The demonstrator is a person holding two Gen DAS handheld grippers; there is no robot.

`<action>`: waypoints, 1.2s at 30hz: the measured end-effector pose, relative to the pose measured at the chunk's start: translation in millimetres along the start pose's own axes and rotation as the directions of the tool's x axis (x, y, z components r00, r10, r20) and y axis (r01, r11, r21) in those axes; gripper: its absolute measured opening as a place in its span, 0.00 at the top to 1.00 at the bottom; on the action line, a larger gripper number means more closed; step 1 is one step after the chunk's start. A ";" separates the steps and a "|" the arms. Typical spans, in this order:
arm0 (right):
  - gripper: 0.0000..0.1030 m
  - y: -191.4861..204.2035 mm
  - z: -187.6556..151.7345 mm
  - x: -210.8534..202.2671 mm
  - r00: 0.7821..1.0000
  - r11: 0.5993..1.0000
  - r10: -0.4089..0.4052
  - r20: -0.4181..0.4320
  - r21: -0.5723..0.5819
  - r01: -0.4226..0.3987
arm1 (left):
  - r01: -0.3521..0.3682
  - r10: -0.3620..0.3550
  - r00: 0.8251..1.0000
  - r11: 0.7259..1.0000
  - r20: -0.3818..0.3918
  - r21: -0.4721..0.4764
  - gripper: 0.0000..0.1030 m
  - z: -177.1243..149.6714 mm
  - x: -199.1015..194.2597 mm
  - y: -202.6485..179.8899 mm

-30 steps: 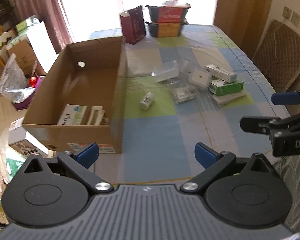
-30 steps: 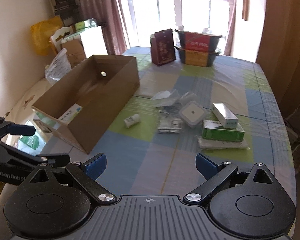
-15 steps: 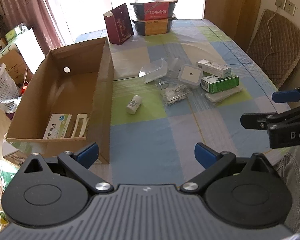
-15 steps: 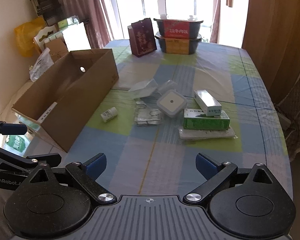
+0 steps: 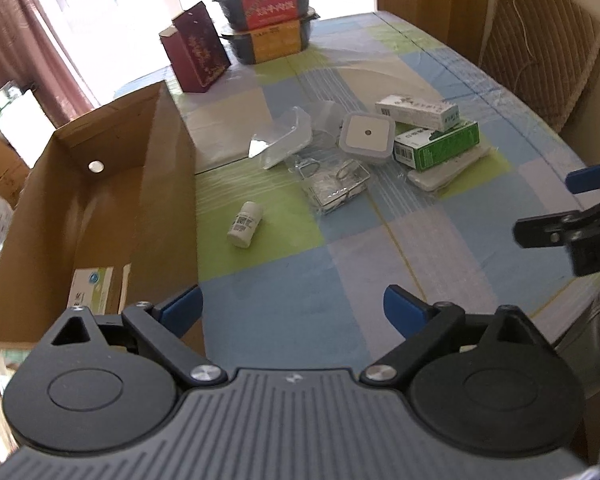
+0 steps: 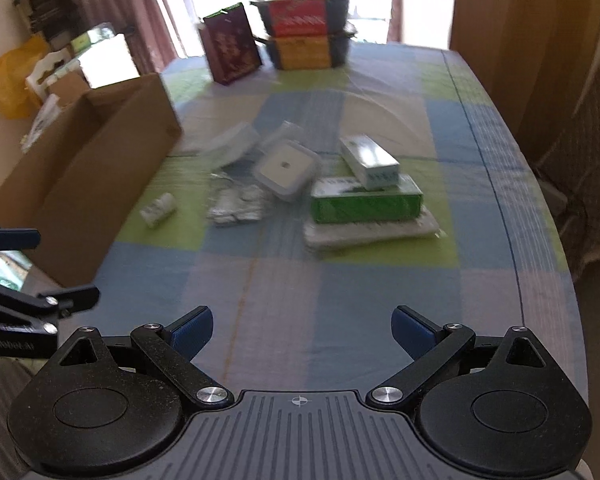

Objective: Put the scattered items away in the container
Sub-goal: 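Withdraw both tools back over the table toward the remaining items, then grasp the white pill bottle with the left tool while the right tool grasps the white bird-print box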

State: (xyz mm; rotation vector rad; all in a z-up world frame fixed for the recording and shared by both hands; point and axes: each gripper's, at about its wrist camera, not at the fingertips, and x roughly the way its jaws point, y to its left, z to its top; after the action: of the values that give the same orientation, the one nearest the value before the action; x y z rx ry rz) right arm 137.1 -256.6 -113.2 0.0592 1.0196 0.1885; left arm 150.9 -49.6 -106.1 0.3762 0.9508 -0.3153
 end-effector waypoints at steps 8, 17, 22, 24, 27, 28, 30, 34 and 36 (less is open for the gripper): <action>0.02 -41.9 -2.3 25.7 0.998 0.996 -0.033 -0.053 0.079 0.037 | 0.039 -0.023 0.993 0.989 -0.112 0.145 0.27 39.8 60.5 16.4; 0.02 -71.3 -1.7 44.9 0.995 0.990 -0.053 -0.081 0.129 0.063 | 0.067 0.012 0.954 0.965 -0.299 0.253 0.35 91.5 142.0 42.3; 0.02 -83.7 5.1 52.2 0.994 0.988 -0.071 -0.080 0.129 0.081 | 0.098 0.014 0.929 0.955 -0.370 0.281 0.50 93.6 170.6 42.8; 0.02 -88.8 10.2 54.1 0.994 0.988 -0.080 -0.070 0.127 0.088 | 0.111 0.005 0.923 0.954 -0.385 0.279 0.54 92.4 178.1 43.0; 0.02 -96.1 22.1 54.8 0.996 0.989 -0.080 -0.048 0.124 0.086 | 0.131 -0.008 0.913 0.952 -0.408 0.275 0.69 87.2 186.7 43.4; 0.02 -98.4 28.1 54.8 0.996 0.990 -0.077 -0.035 0.119 0.081 | 0.138 -0.016 0.914 0.952 -0.405 0.274 0.75 85.7 187.0 43.6; 0.02 -102.9 40.1 54.7 0.997 0.991 -0.070 -0.009 0.110 0.071 | 0.145 -0.030 0.920 0.952 -0.390 0.269 0.78 83.7 186.1 44.6; 0.02 -108.5 71.2 56.9 0.999 0.997 -0.017 0.049 0.076 0.014 | 0.141 -0.044 0.940 0.953 -0.337 0.269 0.78 83.5 177.8 44.9; 0.03 -110.1 89.9 60.8 0.997 0.998 0.018 0.077 0.054 -0.022 | 0.143 -0.060 0.949 0.957 -0.310 0.254 0.78 84.9 169.1 46.6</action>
State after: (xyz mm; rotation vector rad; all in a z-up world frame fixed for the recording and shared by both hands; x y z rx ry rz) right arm 258.8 -350.1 -132.4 0.1257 0.9479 0.1750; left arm 324.3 -62.0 -194.4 0.6427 1.2319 -0.4974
